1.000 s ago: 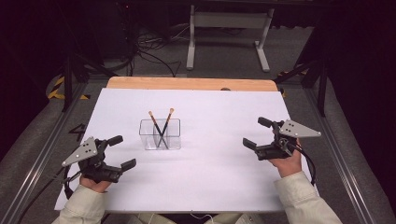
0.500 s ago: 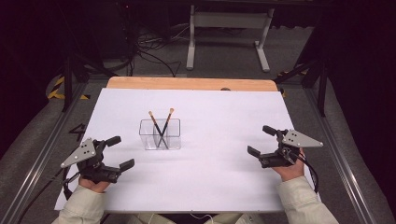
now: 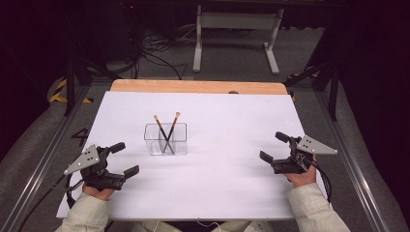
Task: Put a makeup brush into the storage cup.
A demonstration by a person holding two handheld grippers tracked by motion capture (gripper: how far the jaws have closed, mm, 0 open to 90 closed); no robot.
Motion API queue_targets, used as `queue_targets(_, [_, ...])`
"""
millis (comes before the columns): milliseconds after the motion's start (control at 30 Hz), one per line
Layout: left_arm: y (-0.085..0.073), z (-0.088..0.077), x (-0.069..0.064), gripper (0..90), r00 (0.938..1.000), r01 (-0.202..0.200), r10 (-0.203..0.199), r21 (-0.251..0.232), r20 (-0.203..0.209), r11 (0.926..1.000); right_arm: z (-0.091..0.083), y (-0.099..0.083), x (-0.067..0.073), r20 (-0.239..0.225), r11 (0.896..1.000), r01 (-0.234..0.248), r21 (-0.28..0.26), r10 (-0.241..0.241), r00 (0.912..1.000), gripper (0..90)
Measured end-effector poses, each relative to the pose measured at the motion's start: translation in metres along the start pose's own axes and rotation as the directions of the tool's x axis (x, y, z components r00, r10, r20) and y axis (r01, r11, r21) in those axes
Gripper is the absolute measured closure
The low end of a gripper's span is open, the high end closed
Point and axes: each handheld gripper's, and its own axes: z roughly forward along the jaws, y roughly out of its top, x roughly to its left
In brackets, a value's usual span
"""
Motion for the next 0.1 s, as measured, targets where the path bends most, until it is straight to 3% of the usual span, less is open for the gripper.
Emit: queue_targets(100, [0.0002,-0.0002,0.0002,0.2,1.0,0.004,-0.004,-0.004,-0.003,1.0,0.0004,0.0,0.0008,-0.001,1.0,0.002,0.0,-0.002,1.0,0.2])
